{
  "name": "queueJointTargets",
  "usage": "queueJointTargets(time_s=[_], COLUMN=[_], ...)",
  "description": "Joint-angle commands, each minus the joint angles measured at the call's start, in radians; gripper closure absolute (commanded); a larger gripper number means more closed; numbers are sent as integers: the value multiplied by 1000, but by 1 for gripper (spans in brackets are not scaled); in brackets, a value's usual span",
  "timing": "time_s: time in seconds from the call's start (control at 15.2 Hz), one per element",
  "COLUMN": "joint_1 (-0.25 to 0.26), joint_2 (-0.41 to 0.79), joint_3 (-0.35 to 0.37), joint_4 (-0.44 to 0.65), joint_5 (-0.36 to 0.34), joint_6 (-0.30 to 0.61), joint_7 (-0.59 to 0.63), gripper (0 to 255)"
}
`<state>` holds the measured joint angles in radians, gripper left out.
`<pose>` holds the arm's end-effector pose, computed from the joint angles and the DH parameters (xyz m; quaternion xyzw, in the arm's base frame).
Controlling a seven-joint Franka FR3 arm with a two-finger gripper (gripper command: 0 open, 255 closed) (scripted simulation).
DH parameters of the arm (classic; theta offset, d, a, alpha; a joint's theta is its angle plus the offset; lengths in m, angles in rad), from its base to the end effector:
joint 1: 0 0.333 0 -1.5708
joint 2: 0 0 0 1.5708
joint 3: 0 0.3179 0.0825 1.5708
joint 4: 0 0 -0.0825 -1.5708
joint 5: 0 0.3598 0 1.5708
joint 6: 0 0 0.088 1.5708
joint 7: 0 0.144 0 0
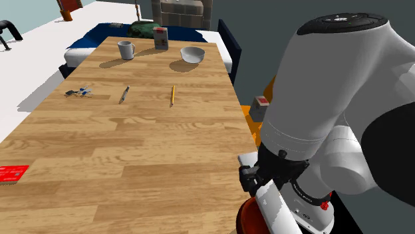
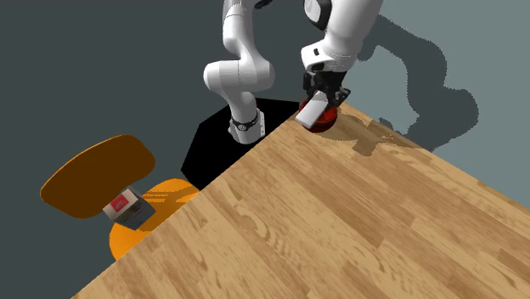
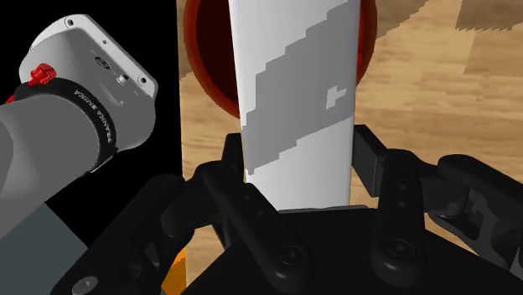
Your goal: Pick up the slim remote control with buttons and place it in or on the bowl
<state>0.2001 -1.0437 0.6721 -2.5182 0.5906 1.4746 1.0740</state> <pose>0.0900 0.2765 0.4606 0.9673 -0.2475 -0.0455 0.0326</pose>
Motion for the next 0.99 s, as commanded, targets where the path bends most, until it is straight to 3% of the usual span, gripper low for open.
queueJointTargets(time_s=[0.0, 0.92], joint_1=[104, 152], joint_2=[-143, -172], joint_3=[36, 158], joint_4=[2, -164], joint_5=[46, 158], joint_6=[-25, 115], joint_7=[64, 55], gripper=[255, 255])
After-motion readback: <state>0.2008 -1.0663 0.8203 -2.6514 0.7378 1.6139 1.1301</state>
